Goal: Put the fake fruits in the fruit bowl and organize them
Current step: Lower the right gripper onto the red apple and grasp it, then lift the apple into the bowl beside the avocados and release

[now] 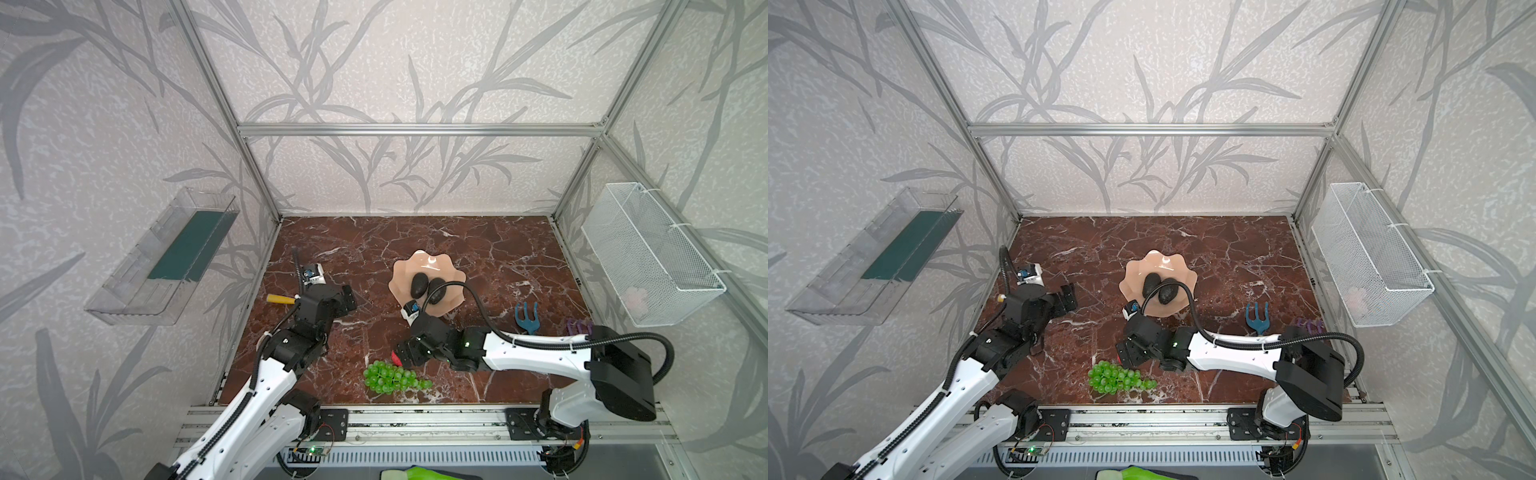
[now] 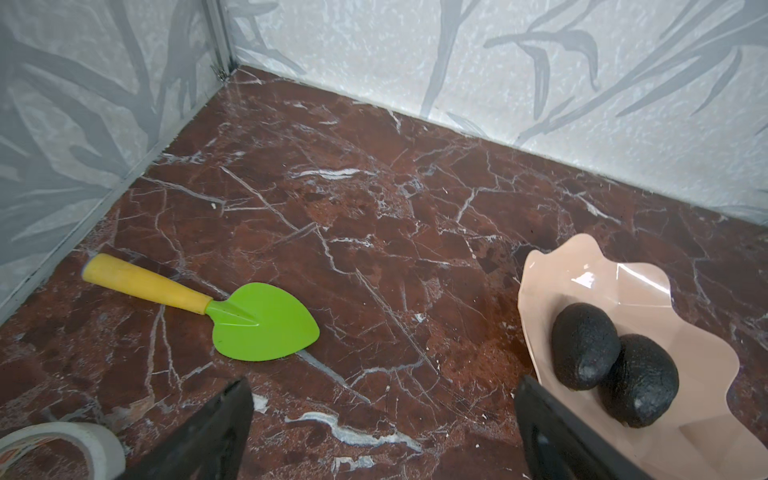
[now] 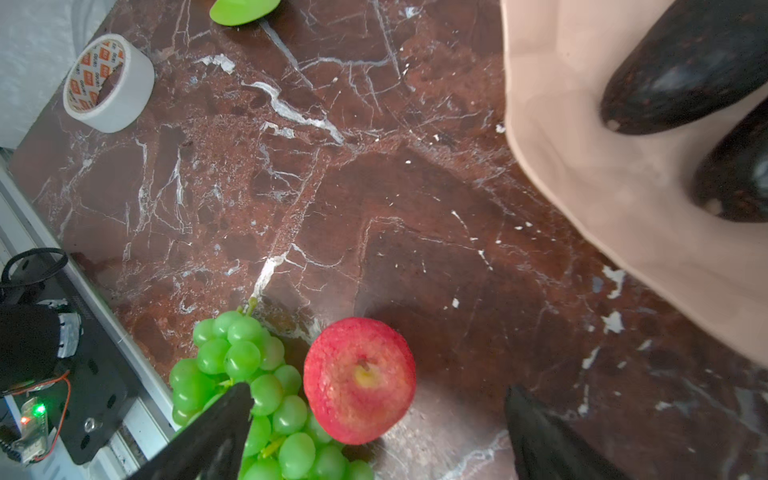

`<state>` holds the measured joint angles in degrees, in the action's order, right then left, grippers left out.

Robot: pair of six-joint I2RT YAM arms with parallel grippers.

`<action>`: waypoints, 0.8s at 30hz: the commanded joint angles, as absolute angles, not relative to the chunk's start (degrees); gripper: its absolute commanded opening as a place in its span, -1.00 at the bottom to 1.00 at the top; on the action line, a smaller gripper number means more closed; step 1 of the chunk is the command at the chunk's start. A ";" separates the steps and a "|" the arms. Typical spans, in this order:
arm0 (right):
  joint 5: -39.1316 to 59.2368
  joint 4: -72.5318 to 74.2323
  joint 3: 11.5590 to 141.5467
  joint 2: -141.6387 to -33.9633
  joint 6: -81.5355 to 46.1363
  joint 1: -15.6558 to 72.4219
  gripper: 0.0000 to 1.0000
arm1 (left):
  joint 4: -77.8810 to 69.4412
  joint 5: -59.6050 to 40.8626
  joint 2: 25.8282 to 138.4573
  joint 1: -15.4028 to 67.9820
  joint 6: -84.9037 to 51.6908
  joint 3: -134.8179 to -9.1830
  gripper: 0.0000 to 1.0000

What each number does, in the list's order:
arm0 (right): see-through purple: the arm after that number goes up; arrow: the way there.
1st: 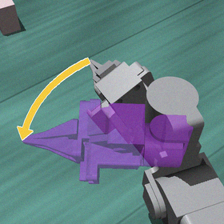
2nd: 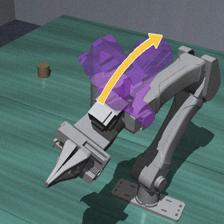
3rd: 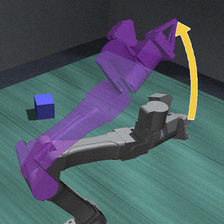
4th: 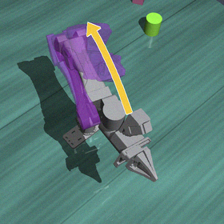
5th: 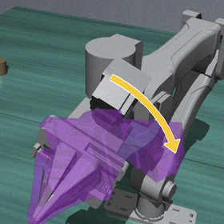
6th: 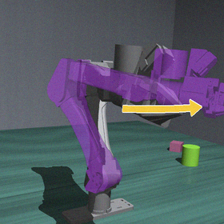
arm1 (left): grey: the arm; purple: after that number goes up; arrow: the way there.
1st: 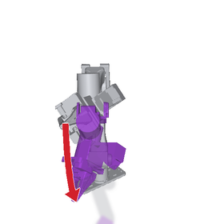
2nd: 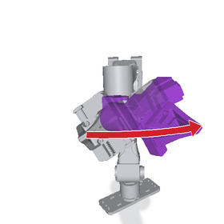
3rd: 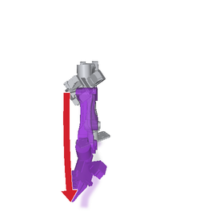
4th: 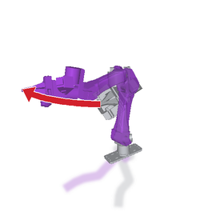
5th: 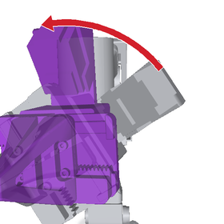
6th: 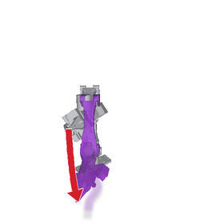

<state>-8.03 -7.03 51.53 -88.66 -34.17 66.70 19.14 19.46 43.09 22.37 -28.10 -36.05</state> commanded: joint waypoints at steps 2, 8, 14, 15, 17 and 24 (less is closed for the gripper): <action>-6.81 -5.53 54.23 -92.58 -37.90 67.65 0.85 | 21.70 21.89 41.01 21.53 -29.21 -35.24 0.98; -7.42 -7.55 56.57 -96.62 -38.36 68.02 0.78 | 22.04 22.14 40.43 21.27 -29.27 -35.07 0.98; -8.09 -8.27 57.12 -99.55 -39.36 68.24 0.63 | 21.82 22.08 39.92 21.18 -29.76 -34.59 0.97; -8.14 -8.41 57.22 -99.90 -39.46 68.23 0.59 | 21.67 22.14 39.73 21.09 -29.89 -34.46 0.97; -8.00 -8.93 57.58 -100.45 -39.63 68.29 0.53 | 21.38 22.24 39.29 21.02 -29.89 -34.29 0.98; -8.64 -9.58 57.55 -100.75 -40.51 68.41 0.28 | 21.30 21.86 38.60 20.81 -30.08 -34.22 0.97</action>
